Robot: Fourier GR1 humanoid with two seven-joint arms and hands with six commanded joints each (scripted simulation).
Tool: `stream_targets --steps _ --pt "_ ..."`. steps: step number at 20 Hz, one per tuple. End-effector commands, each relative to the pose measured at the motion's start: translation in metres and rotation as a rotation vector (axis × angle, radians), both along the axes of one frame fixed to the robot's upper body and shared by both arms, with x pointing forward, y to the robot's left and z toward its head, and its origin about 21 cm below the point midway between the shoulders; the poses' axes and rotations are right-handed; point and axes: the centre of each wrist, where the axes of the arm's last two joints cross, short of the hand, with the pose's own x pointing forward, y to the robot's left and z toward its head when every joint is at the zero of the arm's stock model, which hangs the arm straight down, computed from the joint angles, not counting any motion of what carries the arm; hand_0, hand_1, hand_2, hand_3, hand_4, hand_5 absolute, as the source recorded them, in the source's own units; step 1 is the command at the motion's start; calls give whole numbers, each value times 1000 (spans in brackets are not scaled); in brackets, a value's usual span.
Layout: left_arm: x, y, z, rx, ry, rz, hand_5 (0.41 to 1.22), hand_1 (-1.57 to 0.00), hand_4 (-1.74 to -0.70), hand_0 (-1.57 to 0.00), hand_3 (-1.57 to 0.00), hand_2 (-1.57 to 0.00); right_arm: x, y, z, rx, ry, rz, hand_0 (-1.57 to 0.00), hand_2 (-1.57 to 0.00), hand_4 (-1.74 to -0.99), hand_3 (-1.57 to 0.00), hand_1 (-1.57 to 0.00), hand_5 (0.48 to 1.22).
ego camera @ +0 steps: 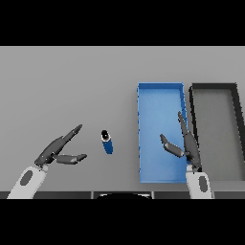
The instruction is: Pick up the blue pipe and place it into the blue bin.
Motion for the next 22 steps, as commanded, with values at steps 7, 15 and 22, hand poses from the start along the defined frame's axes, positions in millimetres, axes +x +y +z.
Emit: stream_targets --steps 7,15,22 --pt "-3 -47 -20 -9 32 -83 452 1 -1147 1 1 1 -1 6 -2 22 8 -2 1 1 -1218 1 1 627" --pt "16 -94 -42 -59 21 -97 456 1 -1120 1 1 1 -5 -1 -1 25 8 -11 1 1 -1211 1 1 634" --pt "26 -118 -51 -58 17 -116 441 1 -1090 1 1 1 -8 -3 -1 -3 -17 -9 1 1 -1205 1 1 649"
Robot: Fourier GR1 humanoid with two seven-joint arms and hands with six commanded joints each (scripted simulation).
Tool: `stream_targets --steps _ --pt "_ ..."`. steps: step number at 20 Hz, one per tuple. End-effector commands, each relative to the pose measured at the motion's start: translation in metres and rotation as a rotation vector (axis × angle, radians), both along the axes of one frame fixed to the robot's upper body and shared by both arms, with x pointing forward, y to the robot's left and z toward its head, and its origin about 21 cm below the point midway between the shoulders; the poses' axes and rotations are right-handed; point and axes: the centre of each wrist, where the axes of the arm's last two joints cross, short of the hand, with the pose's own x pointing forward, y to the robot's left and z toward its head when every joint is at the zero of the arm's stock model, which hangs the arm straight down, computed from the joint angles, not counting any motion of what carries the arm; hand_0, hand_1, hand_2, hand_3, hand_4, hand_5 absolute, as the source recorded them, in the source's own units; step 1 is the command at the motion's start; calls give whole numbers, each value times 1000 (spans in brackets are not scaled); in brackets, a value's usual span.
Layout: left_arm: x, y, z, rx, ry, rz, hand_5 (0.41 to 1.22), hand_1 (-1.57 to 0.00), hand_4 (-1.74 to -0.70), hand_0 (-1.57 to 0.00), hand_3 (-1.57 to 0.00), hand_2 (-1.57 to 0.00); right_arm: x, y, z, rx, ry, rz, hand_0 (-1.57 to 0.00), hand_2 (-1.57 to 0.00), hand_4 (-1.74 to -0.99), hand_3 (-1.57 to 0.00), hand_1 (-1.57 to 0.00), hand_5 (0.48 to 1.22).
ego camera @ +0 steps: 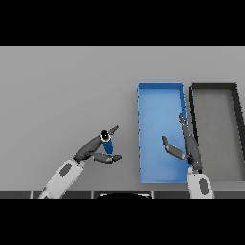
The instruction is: Pick up the blue pipe and place it into the blue bin.
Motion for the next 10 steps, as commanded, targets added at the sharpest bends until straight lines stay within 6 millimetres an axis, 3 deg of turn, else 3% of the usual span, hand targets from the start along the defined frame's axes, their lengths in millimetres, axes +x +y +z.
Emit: stream_targets --steps 1,3,4,5,7,10 --pt "-1 -4 -6 -9 6 2 463 1 -1107 1 1 1 -2 -1 -1 3 5 -2 1 1 -1207 1 1 650" --pt "-1 -11 -7 -80 21 8 550 -41 -1186 1 -121 -151 1 -1 -1 7 1 -7 1 1 -1213 1 1 655" --pt "0 -15 -5 -111 24 15 613 -156 -1243 -10 -276 -308 2 -1 3 12 -6 -2 1 1 -1217 1 1 655" --pt "4 -15 -6 -142 35 22 735 -319 -1281 -125 -535 -485 0 -1 2 13 -5 0 1 1 -1220 1 1 656" --pt "-2 -18 -8 -172 41 35 910 -752 -1439 -602 -908 -865 2 -2 0 7 10 -12 1 1 -1219 1 1 657" --pt "-5 -24 -9 -191 30 10 1062 -1151 -1580 -1075 -1194 -1210 5 2 0 27 20 -2 1 1 -1233 1 1 660"
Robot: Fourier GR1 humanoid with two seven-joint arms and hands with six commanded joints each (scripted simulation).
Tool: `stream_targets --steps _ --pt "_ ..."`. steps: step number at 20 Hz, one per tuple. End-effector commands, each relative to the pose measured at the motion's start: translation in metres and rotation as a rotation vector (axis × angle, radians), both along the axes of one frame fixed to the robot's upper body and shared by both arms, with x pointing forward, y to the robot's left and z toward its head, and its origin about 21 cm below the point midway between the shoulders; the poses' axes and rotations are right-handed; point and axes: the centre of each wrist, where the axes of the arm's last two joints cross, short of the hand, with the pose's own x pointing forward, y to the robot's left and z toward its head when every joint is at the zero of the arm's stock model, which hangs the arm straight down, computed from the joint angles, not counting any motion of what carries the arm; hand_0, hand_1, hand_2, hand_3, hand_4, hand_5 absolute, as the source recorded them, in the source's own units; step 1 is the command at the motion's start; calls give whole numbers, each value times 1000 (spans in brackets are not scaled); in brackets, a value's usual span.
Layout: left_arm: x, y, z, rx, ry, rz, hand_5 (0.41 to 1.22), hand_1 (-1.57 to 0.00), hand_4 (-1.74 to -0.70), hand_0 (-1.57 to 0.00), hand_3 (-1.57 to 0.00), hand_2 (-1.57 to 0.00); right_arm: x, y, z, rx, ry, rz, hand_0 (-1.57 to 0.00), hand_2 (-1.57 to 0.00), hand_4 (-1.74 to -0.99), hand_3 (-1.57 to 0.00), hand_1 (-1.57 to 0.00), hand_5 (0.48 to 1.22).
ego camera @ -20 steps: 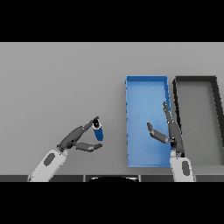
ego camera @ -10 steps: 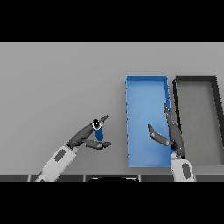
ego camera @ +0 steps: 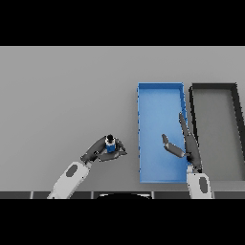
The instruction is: Pick up the blue pipe and place it into the blue bin.
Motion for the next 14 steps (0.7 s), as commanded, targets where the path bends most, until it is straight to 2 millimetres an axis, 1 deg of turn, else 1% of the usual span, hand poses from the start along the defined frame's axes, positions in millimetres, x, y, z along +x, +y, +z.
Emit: stream_targets --steps 1,2,3,4,5,6,8,9,10,11,12,14 --pt "1 0 1 19 -11 3 1094 -1235 -1553 -1174 -1270 -1282 -1 -2 0 0 7 -1 1 1 -1228 1 1 656" --pt "-1 -1 2 21 -19 0 1119 -1302 -1530 -1253 -1330 -1340 -1 1 -2 3 4 1 1 1 -1224 1 1 651" --pt "0 -2 6 20 -37 1 1139 -1356 -1513 -1317 -1378 -1386 -2 -1 -2 3 -1 5 1 1 -1222 1 1 646" --pt "-2 -4 6 6 -52 9 1156 -1399 -1501 -1368 -1417 -1423 -3 -2 -5 5 14 -1 1 1 -1221 1 1 638" --pt "-2 -4 8 4 -61 10 1169 -1434 -1492 -1408 -1448 -1453 1 -3 -3 7 17 -5 1 1 -1220 1 1 635" --pt "-2 -10 13 -16 -82 4 1179 -1461 -1484 -1441 -1472 -1476 1 1 -1 8 6 1 1 1 -1217 1 1 631" --pt "1 -14 24 -49 -126 12 1194 -1501 -1474 -1488 -1508 -1510 5 -1 0 20 4 7 1 1 -1225 1 1 630" --pt "5 -18 31 -74 -148 12 1200 -1515 -1471 -1504 -1520 -1522 5 -1 3 20 -7 11 1 1 -1229 1 1 633" --pt "7 -19 38 -90 -170 10 1204 -1526 -1469 -1518 -1531 -1532 4 -2 0 9 9 3 1 1 -1226 1 1 636" --pt "8 -16 41 -96 -175 5 1207 -1535 -1468 -1528 -1539 -1540 1 -4 1 -3 0 -3 1 1 -1220 1 1 638" --pt "7 -21 49 -110 -182 -9 1210 -1542 -1467 -1537 -1545 -1546 0 -2 -3 -8 3 1 1 1 -1213 1 1 639" --pt "9 -26 61 -115 -198 -42 1214 -1553 -1466 -1549 -1554 -1555 -1 0 -3 -23 -6 -2 1 1 -1194 1 1 642"
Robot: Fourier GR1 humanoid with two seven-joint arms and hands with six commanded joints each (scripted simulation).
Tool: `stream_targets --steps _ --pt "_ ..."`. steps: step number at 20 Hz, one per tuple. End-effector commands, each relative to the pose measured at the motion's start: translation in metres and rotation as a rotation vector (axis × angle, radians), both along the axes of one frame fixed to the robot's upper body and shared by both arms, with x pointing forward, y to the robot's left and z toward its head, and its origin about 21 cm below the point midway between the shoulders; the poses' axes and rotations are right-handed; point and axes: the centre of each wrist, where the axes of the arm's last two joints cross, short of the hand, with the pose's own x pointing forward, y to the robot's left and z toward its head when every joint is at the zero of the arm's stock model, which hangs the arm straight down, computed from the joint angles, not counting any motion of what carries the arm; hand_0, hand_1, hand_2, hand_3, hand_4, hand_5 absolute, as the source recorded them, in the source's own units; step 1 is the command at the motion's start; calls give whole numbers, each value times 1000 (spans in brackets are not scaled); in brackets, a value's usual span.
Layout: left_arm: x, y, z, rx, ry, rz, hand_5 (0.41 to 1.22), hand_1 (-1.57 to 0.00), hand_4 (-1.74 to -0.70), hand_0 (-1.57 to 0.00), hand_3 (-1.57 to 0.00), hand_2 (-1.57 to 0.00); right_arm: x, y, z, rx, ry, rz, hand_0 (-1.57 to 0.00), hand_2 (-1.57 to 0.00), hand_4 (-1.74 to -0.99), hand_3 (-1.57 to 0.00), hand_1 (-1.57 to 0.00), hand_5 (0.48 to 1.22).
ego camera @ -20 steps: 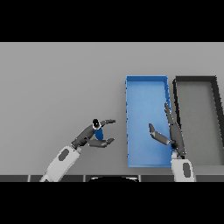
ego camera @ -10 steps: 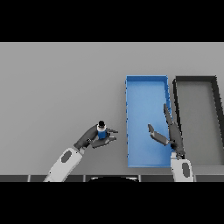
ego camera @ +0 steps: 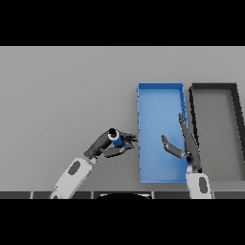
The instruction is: Pick up the blue pipe and place it into the blue bin.
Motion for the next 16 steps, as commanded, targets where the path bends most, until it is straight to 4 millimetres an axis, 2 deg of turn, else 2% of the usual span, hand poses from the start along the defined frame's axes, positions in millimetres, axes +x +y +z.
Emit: stream_targets --steps 1,3,7,11,14,16 --pt "-1 -4 5 -6 -18 -23 1215 -1556 -1465 -1554 -1558 -1558 4 -2 1 -10 8 -7 1 1 -1184 1 1 643" --pt "0 -7 22 -17 -36 -40 1217 -1562 -1466 -1560 -1563 -1563 4 -6 5 -13 -10 -2 1 1 -1170 1 1 644" --pt "-2 -14 26 21 -18 -55 1220 -1567 -1467 -1566 -1568 -1568 4 -5 6 -15 -13 2 1 1 -1151 1 1 643" --pt "1 -12 20 32 -8 -48 1220 -1569 -1466 -1569 -1570 -1570 -28 3 1 -24 -26 -99 1 1 -1138 1 1 643" --pt "-2 -12 21 28 -19 -55 1220 -1570 -1466 -1570 -1570 -1570 -55 12 0 -36 -20 -204 1 1 -1191 1 1 642" --pt "-2 -13 22 29 -25 -66 1220 -1570 -1467 -1570 -1571 -1571 -59 12 9 -36 -43 -217 1 -20 -1187 1 1 642"
